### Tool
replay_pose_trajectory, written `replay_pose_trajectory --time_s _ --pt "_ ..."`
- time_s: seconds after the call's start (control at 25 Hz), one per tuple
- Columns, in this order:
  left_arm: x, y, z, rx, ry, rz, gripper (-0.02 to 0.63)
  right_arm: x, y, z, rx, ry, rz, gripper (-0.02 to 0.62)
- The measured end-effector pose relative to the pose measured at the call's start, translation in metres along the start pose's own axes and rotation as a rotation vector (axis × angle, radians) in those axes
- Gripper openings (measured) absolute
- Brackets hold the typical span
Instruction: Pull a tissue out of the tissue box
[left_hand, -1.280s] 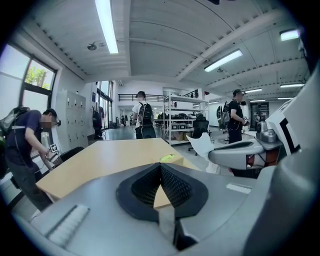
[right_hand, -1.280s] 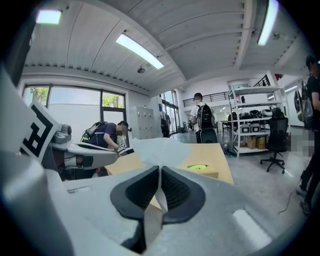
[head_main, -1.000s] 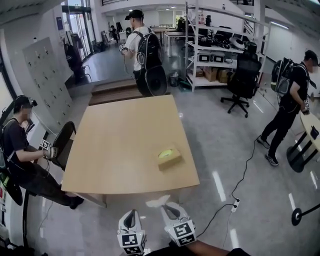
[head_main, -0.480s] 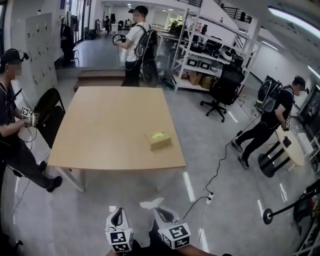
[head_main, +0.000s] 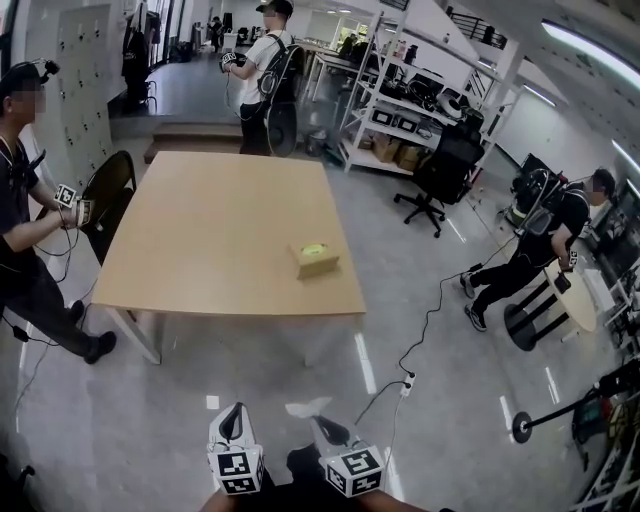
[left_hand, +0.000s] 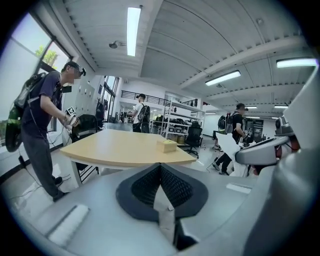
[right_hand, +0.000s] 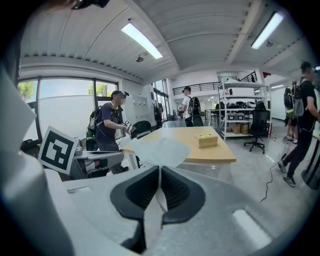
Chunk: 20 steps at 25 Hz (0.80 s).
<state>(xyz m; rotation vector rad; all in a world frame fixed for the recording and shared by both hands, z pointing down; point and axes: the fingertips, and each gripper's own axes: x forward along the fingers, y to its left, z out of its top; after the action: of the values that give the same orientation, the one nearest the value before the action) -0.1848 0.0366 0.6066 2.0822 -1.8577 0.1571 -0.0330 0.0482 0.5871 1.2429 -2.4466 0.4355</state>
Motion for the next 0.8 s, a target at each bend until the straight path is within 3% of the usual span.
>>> replay_pose_trajectory --time_s 0.2,0.8 --pt "-0.004 0.000 0.018 0.032 -0.041 0.008 0.018 -0.005 -0.020 0.007 0.079 -0.054 -0.063 0.005" --pt "-0.006 -0.014 0.024 0.063 -0.043 0.012 0.018 -0.009 -0.030 0.017 0.024 -0.096 -0.096 0.000"
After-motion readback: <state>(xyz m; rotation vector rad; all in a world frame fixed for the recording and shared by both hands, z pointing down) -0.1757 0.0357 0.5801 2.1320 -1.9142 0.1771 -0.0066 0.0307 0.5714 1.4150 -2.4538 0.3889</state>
